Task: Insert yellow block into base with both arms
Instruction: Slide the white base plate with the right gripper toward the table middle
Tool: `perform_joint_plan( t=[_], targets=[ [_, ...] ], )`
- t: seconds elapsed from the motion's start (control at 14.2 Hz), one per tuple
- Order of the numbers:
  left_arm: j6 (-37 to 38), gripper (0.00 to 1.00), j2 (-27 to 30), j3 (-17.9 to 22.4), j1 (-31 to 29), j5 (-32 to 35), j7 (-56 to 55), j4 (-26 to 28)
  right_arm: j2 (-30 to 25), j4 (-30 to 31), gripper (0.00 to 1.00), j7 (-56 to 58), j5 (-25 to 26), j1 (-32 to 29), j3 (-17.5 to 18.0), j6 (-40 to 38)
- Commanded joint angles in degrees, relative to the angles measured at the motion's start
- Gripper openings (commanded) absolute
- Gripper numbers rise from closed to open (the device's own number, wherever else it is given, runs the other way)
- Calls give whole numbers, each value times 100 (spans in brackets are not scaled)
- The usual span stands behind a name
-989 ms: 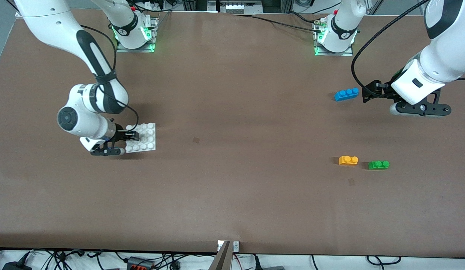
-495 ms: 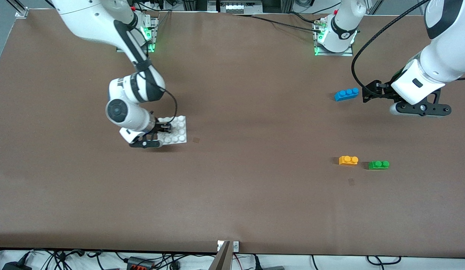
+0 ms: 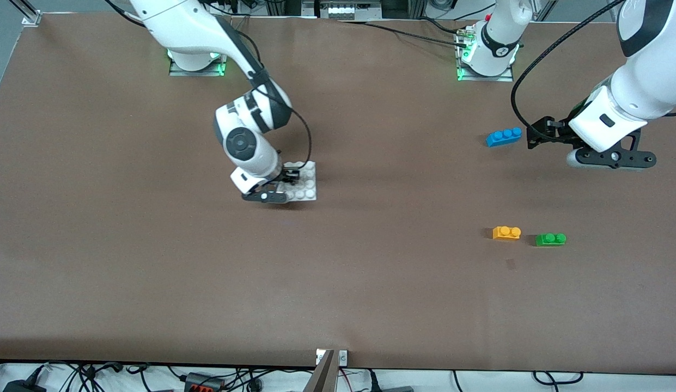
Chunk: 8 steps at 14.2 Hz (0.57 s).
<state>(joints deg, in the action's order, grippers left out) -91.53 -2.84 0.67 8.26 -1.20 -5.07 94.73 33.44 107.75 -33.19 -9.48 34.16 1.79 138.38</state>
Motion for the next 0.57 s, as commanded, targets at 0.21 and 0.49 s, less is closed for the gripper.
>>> perform_joint_plan(
  t=[0.21, 0.49],
  targets=[
    [65, 100, -50, 30, -9, -91, 146, -86, 1480, -1562, 58, -1004, -71, 880, -3, 207],
    [65, 100, -50, 30, -9, -91, 138, -86, 1666, -1933, 58, -1260, -71, 1110, 5, 207]
  ],
)
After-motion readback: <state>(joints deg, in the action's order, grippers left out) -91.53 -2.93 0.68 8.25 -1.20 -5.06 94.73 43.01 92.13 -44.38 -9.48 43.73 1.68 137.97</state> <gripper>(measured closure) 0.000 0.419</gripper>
